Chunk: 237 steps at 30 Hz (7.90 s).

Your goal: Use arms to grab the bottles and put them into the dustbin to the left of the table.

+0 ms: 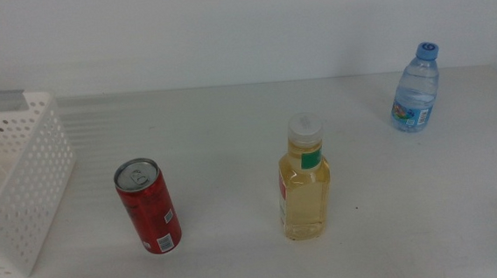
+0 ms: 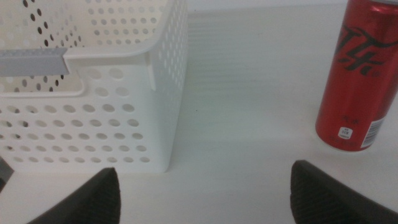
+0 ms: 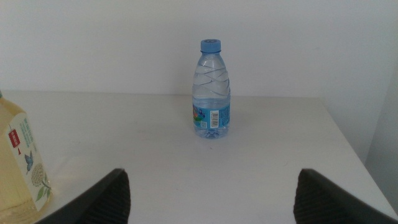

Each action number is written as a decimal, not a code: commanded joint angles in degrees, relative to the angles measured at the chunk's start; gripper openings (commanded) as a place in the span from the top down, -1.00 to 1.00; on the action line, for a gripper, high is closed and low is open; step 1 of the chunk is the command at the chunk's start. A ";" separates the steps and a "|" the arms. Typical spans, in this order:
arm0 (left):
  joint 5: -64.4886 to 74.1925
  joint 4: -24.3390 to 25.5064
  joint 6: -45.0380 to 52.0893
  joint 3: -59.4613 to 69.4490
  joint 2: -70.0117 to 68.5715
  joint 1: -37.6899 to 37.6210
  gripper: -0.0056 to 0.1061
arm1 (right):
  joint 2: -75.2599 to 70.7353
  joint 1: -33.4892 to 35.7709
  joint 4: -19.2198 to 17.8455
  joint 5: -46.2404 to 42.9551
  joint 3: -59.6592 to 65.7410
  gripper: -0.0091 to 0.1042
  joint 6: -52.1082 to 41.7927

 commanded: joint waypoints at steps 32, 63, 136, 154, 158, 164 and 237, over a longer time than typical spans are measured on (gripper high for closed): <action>-52.14 -5.48 1.29 0.30 44.37 -24.91 -0.72 | -1.52 -0.37 -0.54 -4.58 -1.39 -0.46 -0.57; -89.68 0.05 -3.88 0.41 77.09 -26.58 -0.72 | -1.52 -0.37 -0.54 -4.58 -1.39 -0.46 -0.57; -94.57 12.28 -9.80 -21.70 100.47 -15.91 -0.66 | -1.52 -0.37 -0.54 -4.58 -1.39 -0.46 -0.57; -94.62 13.72 -12.27 -22.12 103.18 -15.91 0.99 | -1.52 -0.37 -0.54 -4.58 -1.39 -0.46 -0.56; -91.26 13.72 -12.77 -22.06 99.57 -15.91 0.99 | -1.52 -0.37 -0.54 -4.58 -1.39 -0.46 -0.56; -80.37 13.72 -12.77 -22.35 91.10 -15.91 0.99 | -1.52 -0.37 -0.54 -4.58 -1.39 -0.46 -0.56; 52.53 4.14 5.76 -100.86 95.77 8.25 0.99 | -1.52 -0.31 -0.54 -4.58 -1.39 -0.46 -0.56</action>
